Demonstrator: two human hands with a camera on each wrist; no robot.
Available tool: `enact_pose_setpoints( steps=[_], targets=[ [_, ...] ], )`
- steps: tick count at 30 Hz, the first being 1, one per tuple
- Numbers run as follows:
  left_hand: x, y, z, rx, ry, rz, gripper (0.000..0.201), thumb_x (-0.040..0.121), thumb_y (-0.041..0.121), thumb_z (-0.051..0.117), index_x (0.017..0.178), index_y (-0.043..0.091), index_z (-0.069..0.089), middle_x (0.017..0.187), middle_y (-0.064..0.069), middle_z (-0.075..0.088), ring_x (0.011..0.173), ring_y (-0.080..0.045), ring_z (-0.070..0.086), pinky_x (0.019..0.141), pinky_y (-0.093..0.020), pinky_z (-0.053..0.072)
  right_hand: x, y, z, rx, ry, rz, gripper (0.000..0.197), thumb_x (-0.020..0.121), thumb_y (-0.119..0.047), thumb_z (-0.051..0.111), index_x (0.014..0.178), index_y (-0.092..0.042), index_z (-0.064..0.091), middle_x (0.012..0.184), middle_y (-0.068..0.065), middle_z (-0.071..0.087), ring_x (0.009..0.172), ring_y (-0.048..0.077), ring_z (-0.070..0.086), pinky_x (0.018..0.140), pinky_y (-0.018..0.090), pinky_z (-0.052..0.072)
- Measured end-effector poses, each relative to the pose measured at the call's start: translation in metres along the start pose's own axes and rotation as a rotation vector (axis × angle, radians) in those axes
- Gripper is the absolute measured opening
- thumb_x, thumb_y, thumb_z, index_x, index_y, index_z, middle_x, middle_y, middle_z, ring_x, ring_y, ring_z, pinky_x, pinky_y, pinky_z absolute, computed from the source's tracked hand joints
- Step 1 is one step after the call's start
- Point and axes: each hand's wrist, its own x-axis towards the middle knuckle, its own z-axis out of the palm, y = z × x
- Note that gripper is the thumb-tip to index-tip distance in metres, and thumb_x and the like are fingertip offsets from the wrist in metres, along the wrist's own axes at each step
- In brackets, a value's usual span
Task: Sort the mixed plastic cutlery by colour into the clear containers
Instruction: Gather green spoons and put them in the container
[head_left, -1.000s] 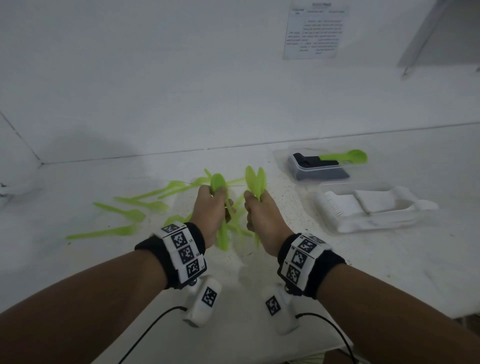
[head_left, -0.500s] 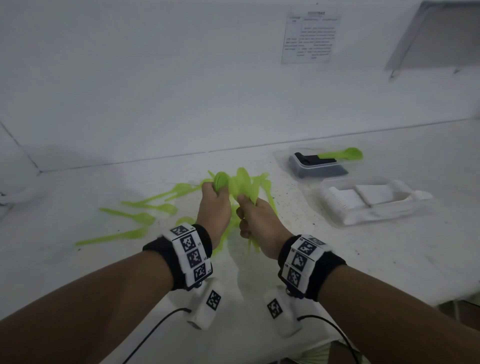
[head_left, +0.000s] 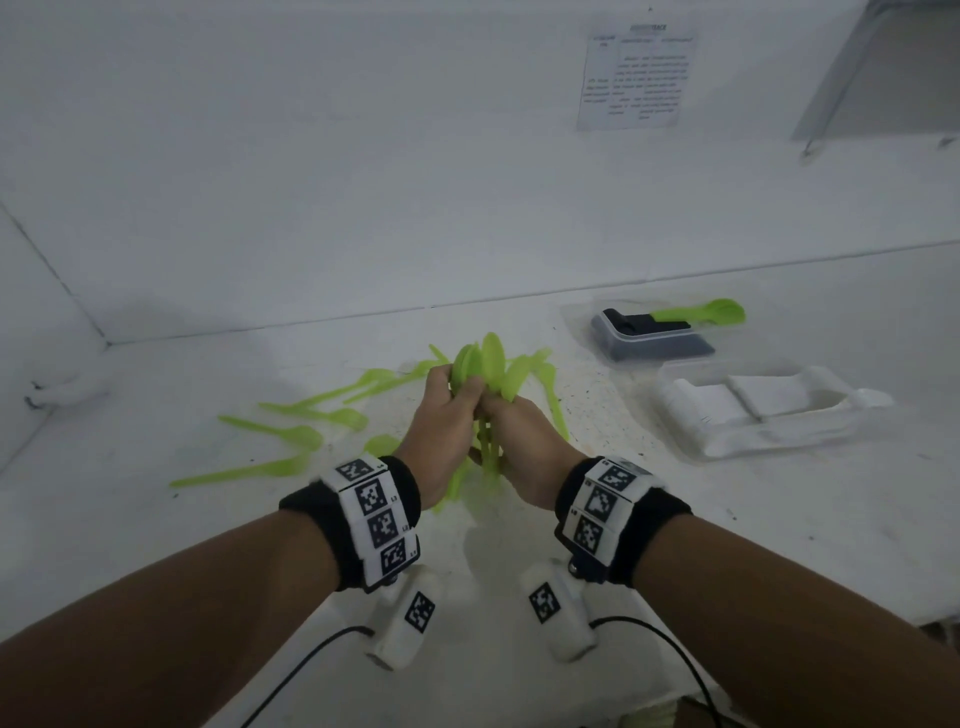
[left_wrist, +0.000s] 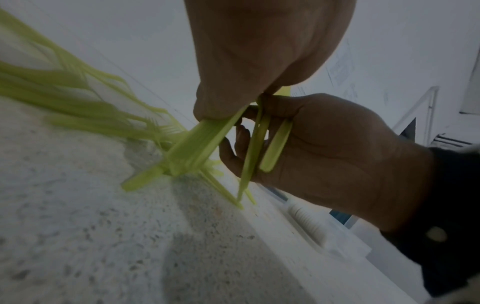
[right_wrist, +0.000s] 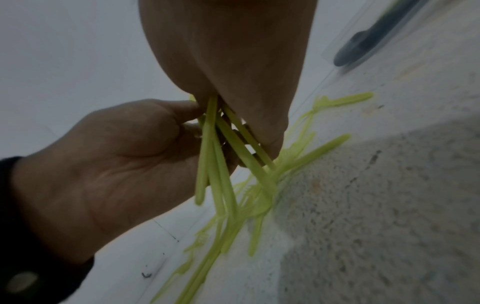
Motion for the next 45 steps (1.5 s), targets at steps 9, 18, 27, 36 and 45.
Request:
enact_pose_setpoints(
  steps=[9,18,27,36,45],
  targets=[
    [0.016,-0.003,0.005,0.046,0.262,-0.013,0.012,0.103,0.016,0.043,0.112,0.013,0.049,0.094,-0.007,0.063,0.073,-0.021,0.070,0.069,-0.039,0.052,0.014,-0.006,-0.032,-0.172,0.183,-0.055,0.021,0.108,-0.034,0.042,0.106,-0.020,0.058,0.087,-0.001,0.053,0.074,0.016,0.049,0.074,0.034,0.045],
    [0.022,0.000,0.038,0.060,0.233,-0.080,0.007,0.099,0.015,0.042,0.106,0.018,0.043,0.082,-0.004,0.041,0.064,-0.018,0.038,0.061,-0.034,0.035,0.011,-0.005,-0.060,-0.160,0.011,-0.163,0.018,0.107,-0.028,0.045,0.126,-0.029,0.044,0.083,0.004,0.043,0.054,0.009,0.037,0.055,0.026,0.044],
    [0.021,0.008,0.053,-0.127,0.214,-0.155,0.012,0.098,0.021,0.044,0.107,0.014,0.048,0.097,-0.010,0.045,0.063,-0.018,0.040,0.058,-0.034,0.037,0.014,-0.009,-0.070,-0.237,-0.021,-0.166,0.026,0.110,-0.027,0.038,0.105,-0.011,0.058,0.056,0.001,0.049,0.053,0.016,0.045,0.063,0.030,0.043],
    [0.014,0.007,0.055,-0.106,0.076,-0.144,0.037,0.106,0.034,0.040,0.131,0.011,0.052,0.089,-0.015,0.065,0.047,-0.027,0.044,0.054,-0.039,0.044,0.018,-0.008,-0.062,-0.424,-0.086,-0.134,0.044,0.109,-0.044,0.029,0.106,-0.016,0.063,0.062,0.008,0.063,0.056,0.014,0.056,0.067,0.034,0.048],
    [0.009,0.018,0.053,-0.153,0.035,-0.177,0.034,0.105,0.036,0.045,0.128,0.023,0.065,0.119,-0.005,0.073,0.108,-0.025,0.069,0.073,-0.040,0.055,0.016,-0.020,-0.053,-0.139,-0.100,0.008,0.024,0.109,-0.043,0.036,0.101,-0.041,0.058,0.097,-0.008,0.069,0.091,0.016,0.065,0.082,0.034,0.055]
  ],
)
